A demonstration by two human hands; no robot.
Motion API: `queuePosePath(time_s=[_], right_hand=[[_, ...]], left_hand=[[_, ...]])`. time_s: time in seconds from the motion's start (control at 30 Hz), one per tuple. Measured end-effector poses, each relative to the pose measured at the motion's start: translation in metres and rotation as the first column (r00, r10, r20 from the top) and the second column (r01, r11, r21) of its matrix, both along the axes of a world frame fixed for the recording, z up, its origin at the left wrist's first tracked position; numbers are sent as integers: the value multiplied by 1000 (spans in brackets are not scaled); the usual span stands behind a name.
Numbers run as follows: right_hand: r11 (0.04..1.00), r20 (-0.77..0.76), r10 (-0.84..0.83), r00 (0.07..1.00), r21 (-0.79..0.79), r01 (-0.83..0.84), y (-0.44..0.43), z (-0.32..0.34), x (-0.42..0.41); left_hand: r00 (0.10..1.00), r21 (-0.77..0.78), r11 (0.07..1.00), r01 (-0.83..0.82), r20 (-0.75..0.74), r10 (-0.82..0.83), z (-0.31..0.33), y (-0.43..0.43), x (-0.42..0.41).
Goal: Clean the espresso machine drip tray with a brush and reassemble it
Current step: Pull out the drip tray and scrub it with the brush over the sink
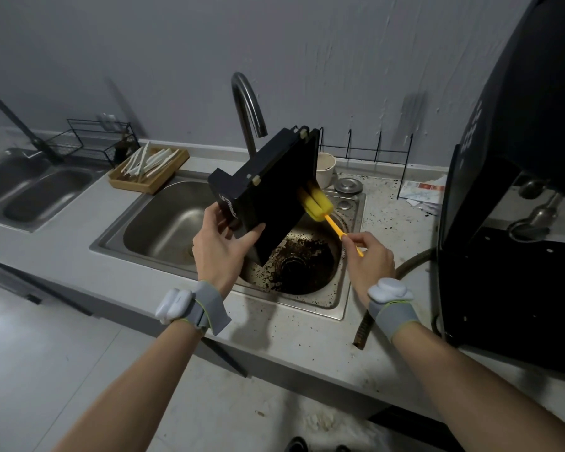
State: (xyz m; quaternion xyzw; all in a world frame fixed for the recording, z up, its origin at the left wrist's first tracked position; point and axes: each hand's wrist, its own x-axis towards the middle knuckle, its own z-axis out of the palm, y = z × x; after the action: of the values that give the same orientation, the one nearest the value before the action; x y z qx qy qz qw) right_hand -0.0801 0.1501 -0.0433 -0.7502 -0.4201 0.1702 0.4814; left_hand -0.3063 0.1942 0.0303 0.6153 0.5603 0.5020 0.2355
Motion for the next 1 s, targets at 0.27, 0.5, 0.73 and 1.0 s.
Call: queuePosePath(time_s=[0.27,0.5,0.73,1.0], right_hand=[[953,121,158,980,-279,-119,-7,-22,28],[998,4,-25,1000,-49,25,-12,-21,42],[977,-64,99,993,198,-85,-11,7,26],[917,-15,258,966,318,-240,-20,23,9]], left_hand=[[998,-24,999,-25,50,27,-1,-2,2],[994,-48,998,-49,97,53,7,-10,6],[961,-149,989,-28,269,68,7,-30,15],[883,-225,973,51,465,61,4,-54,19]])
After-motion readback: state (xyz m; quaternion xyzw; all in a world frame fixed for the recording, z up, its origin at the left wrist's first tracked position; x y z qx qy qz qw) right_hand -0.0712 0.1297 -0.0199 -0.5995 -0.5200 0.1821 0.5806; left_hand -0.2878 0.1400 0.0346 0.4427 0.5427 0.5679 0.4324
